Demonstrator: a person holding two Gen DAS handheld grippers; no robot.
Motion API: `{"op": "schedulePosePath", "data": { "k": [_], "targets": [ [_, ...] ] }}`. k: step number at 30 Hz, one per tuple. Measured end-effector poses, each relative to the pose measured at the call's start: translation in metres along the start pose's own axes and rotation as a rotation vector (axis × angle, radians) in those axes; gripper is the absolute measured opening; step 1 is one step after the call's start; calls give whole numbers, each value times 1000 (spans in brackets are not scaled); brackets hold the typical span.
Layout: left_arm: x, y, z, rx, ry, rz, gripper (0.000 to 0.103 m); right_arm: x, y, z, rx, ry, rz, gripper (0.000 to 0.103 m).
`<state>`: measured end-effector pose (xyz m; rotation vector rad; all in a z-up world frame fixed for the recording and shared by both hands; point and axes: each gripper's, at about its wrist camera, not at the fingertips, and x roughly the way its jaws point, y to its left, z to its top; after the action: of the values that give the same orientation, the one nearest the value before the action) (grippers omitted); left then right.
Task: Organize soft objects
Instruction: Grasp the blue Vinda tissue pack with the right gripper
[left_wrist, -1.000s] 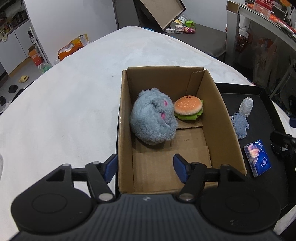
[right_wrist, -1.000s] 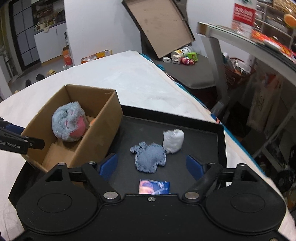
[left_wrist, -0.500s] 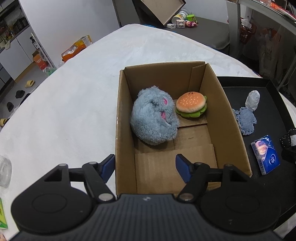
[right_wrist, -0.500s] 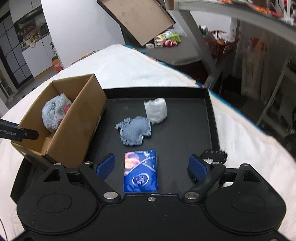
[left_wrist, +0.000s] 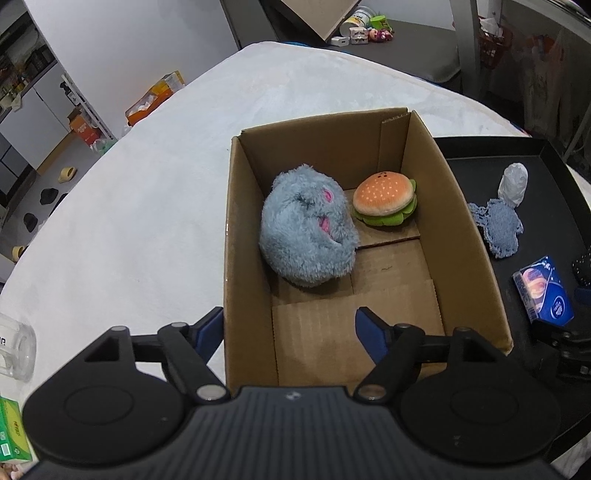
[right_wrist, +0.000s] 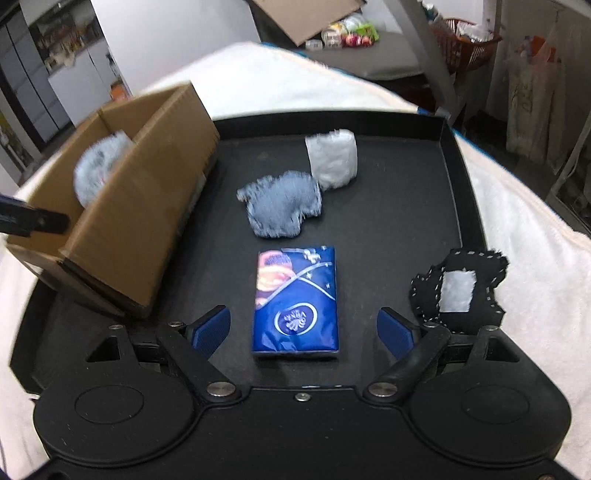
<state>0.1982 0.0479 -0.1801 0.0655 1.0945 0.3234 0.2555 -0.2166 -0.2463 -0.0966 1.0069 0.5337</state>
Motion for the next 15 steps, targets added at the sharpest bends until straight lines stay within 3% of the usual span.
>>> {"op": "schedulePosePath", "data": {
  "k": [3, 4, 5, 15],
  "targets": [
    [2, -2, 0, 11, 5, 5, 76, 13, 3, -1, -14, 39, -26, 80],
    [3, -2, 1, 13, 7, 5, 76, 14, 8, -1, -49, 29, -52, 70],
    [3, -2, 1, 13, 8, 5, 76, 14, 12, -1, -91, 28, -67, 53],
    [3, -2, 1, -1, 7, 0, 76, 5, 12, 8, -83, 48, -30, 50]
  ]
}}
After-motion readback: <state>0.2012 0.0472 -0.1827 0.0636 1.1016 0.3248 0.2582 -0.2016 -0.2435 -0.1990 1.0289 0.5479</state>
